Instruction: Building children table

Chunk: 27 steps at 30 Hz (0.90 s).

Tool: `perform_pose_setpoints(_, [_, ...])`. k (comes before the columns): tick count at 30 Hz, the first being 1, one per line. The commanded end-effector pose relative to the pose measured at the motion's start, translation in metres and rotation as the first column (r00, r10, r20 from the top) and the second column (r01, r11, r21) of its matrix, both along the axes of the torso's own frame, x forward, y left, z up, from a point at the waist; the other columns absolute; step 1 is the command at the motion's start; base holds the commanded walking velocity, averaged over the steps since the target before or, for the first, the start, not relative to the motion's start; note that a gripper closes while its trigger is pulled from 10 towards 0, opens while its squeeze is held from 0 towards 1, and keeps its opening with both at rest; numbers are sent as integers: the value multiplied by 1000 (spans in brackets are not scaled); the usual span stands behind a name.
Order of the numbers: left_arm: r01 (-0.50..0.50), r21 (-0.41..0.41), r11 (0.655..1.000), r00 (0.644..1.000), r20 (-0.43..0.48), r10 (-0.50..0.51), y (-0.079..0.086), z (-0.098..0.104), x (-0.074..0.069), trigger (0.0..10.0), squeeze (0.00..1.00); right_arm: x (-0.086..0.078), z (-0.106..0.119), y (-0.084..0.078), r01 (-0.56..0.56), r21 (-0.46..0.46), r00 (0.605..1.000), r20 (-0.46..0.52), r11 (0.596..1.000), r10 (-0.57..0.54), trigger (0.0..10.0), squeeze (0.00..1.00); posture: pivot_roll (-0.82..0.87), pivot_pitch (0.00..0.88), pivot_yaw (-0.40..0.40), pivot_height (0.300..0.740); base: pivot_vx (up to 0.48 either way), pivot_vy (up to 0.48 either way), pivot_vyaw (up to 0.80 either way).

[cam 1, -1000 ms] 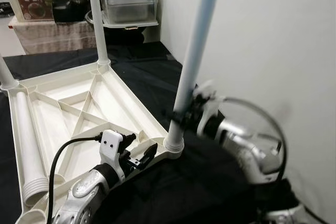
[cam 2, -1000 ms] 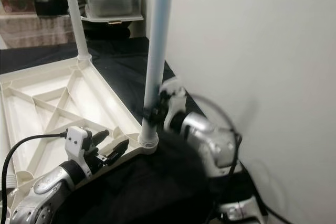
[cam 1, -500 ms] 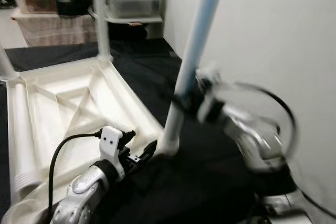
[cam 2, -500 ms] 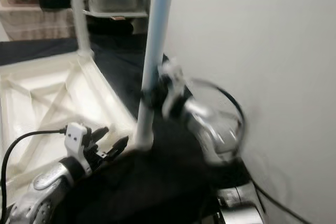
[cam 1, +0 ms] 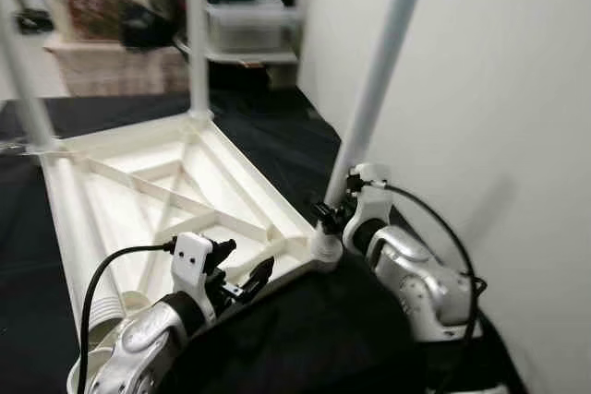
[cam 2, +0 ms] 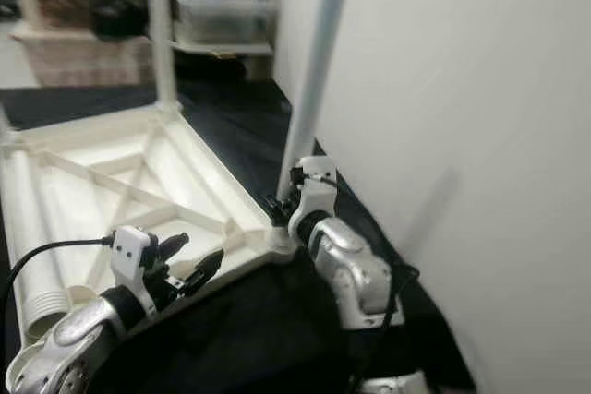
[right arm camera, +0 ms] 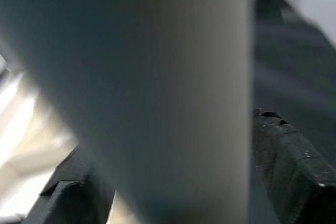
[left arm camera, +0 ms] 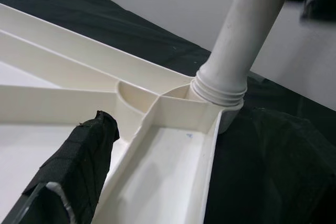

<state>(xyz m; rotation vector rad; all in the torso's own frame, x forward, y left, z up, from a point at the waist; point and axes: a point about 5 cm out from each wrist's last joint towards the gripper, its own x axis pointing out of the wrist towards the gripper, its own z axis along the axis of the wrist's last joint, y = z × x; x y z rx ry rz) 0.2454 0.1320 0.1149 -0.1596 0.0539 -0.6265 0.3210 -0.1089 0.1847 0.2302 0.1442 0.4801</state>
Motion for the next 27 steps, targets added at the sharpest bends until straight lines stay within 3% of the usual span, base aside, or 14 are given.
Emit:
perform_pose_setpoints(1, [12,-7,1000,1000,-9,-12,-2,-1,0,10000,0,0,8,2,-32,29,999,31,999,31,10000,1000,6,0,-101,740,0,0,0])
perform_pose_setpoints(2, [12,-8,1000,1000,-8,-13,-3,-1,0,10000,0,1,28,0,-134,68,986,108,989,126,10000,0,6,0,-103,740,0,0,0])
perform_pose_setpoints(6, [15,-13,1000,1000,-9,-15,-5,-1,0,10000,0,-19,54,-5,-445,35,860,294,895,416,9647,0,2,0,-105,740,0,0,0])
perform_pose_setpoints(7, [16,-15,1000,1000,-9,-16,-5,-1,-1,10000,0,-28,54,-8,-535,-20,797,320,845,512,6980,0,2,0,-105,740,0,0,0])
perform_pose_setpoints(8, [15,-15,1000,1000,-10,-15,-5,-2,-1,10000,0,-28,49,-9,-549,-29,792,300,835,531,0,0,9,0,-113,740,0,0,0])
perform_pose_setpoints(10, [12,-14,1000,1000,-9,-12,-4,-1,-1,10000,0,-24,42,-8,-515,-36,822,262,857,505,0,0,9,0,-113,740,0,0,0])
perform_pose_setpoints(11, [10,-12,1000,1000,-9,-10,-3,-1,-1,10000,0,-12,35,-7,-389,-48,897,210,920,390,0,0,12,0,-114,740,0,0,0])
perform_pose_setpoints(13, [10,-12,1000,1000,-9,-10,-3,-1,-1,10000,0,-12,35,-7,-389,-48,897,210,920,390,0,0,12,0,-114,740,0,0,0])
perform_pose_setpoints(15, [8,-11,1000,1000,-11,-8,-2,-2,-2,10000,0,17,8,-18,107,-190,994,49,976,-99,0,0,14,0,-112,740,0,0,0])
perform_pose_setpoints(17, [8,-11,1000,1000,-11,-8,-2,-2,-2,10000,0,17,8,-18,107,-190,994,49,976,-99,0,0,14,0,-112,740,0,0,0])
perform_pose_setpoints(20, [10,-10,1000,1000,-11,-10,-2,-2,-2,10000,0,15,-12,-29,404,-336,906,20,851,-422,0,0,9,0,-105,740,0,0,0])
perform_pose_setpoints(21, [11,-9,1000,1000,-11,-11,-2,-1,-2,10000,0,8,-13,-24,449,-300,885,19,842,-465,10000,0,9,0,-102,740,0,0,0])
perform_pose_setpoints(26, [19,-9,1000,1000,-10,-19,-3,-1,-1,10000,0,-2,12,3,272,-30,960,81,962,-269,10000,0,-1,0,-97,740,0,0,0])
perform_pose_setpoints(27, [21,-9,1000,1000,-9,-21,-3,-1,0,10000,0,-1,21,3,182,30,977,109,983,-184,10000,1000,-1,0,-97,740,0,0,0])
